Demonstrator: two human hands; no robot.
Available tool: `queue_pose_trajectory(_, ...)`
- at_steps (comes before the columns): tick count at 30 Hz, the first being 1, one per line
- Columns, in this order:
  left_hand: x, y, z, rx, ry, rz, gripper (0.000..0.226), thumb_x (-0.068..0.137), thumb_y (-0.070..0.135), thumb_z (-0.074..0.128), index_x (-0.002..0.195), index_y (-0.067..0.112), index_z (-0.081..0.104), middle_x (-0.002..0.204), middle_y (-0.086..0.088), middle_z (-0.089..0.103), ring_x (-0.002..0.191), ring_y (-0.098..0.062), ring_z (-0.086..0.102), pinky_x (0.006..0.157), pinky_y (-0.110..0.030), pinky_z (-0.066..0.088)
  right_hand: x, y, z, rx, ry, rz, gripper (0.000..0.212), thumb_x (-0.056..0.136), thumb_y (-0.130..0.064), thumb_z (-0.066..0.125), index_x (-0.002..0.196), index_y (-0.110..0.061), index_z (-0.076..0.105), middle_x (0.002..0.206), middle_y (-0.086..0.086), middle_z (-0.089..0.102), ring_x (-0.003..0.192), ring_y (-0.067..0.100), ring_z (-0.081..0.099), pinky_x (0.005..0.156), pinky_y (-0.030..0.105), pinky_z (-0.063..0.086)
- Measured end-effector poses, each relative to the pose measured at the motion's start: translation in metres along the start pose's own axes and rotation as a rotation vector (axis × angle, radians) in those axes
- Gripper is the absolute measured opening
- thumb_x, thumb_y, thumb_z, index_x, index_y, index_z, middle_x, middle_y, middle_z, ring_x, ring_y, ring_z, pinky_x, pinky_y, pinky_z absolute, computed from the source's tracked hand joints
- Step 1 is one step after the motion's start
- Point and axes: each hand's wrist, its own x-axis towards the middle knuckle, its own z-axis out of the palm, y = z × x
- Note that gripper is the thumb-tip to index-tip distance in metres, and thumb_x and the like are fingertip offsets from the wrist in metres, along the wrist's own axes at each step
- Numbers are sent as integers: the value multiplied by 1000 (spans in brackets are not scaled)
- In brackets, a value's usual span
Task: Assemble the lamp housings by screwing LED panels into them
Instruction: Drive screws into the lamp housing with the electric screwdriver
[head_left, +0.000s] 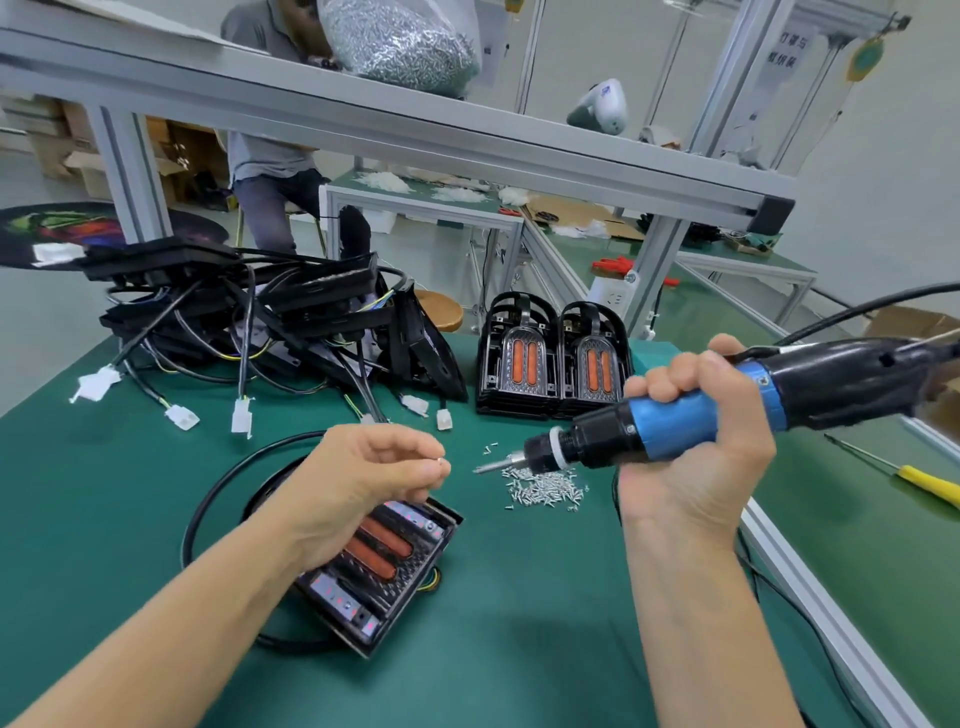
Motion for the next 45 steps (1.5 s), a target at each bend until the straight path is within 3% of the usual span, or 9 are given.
queue_pose_trajectory(4, -22, 0, -4, -148, 51, 6, 24, 55, 16, 78, 77, 6, 77, 75, -12, 69, 66, -14, 63, 59, -20, 53, -10, 8, 26, 81, -58, 42, 20, 74, -6, 51, 91, -16, 49, 56, -6, 46, 48, 8, 44, 56, 23, 45)
queue_pose_trajectory(10, -37, 1, -4, -233, 127, 3, 9, 68, 13, 68, 71, 10, 76, 71, -9, 68, 64, -13, 62, 58, -23, 54, -20, 17, 45, 90, -95, 82, 19, 73, -7, 51, 90, -16, 48, 56, -7, 46, 48, 8, 44, 56, 22, 45)
queue_pose_trajectory(26, -44, -4, -1, -456, 164, -14, 14, 76, 8, 61, 72, 7, 75, 69, -9, 65, 59, -13, 60, 56, -23, 54, -27, 25, 49, 48, -129, 80, 18, 74, -7, 50, 90, -16, 48, 56, -6, 46, 48, 8, 45, 56, 23, 45)
queue_pose_trajectory(31, -41, -7, 6, -504, 291, 84, 13, 72, 10, 63, 71, 8, 76, 68, -7, 67, 60, -12, 62, 57, -21, 54, -29, 31, 52, 75, -94, 35, 18, 74, -7, 49, 89, -16, 49, 56, -7, 47, 48, 8, 45, 56, 22, 45)
queue_pose_trajectory(35, -39, -10, 7, -458, 404, 152, 13, 71, 12, 64, 71, 12, 77, 68, -5, 69, 62, -11, 63, 60, -21, 54, -34, 42, 55, 75, -38, 17, 23, 71, -5, 50, 91, -16, 49, 55, -7, 46, 48, 9, 44, 56, 24, 44)
queue_pose_trajectory(40, -40, -13, -6, -404, 419, 136, 12, 67, 14, 67, 72, 14, 78, 71, -6, 71, 64, -11, 64, 60, -20, 54, -35, 54, 60, 67, -16, 39, 24, 69, -5, 51, 91, -15, 48, 54, -6, 45, 48, 10, 44, 57, 24, 44)
queue_pose_trajectory(43, -45, -5, -24, -208, 380, 194, 27, 62, 24, 72, 88, 19, 78, 90, -1, 74, 77, -5, 66, 68, -13, 51, -32, 60, 60, 91, -28, 70, 23, 69, -5, 51, 90, -15, 49, 54, -6, 46, 47, 9, 44, 56, 23, 44)
queue_pose_trajectory(45, -46, 0, -48, -73, 506, 237, 36, 66, 25, 73, 102, 24, 72, 102, 7, 72, 90, -1, 63, 75, -10, 48, -28, 64, 60, 91, -42, 78, 23, 69, -5, 51, 89, -16, 48, 54, -6, 46, 48, 9, 45, 57, 24, 44)
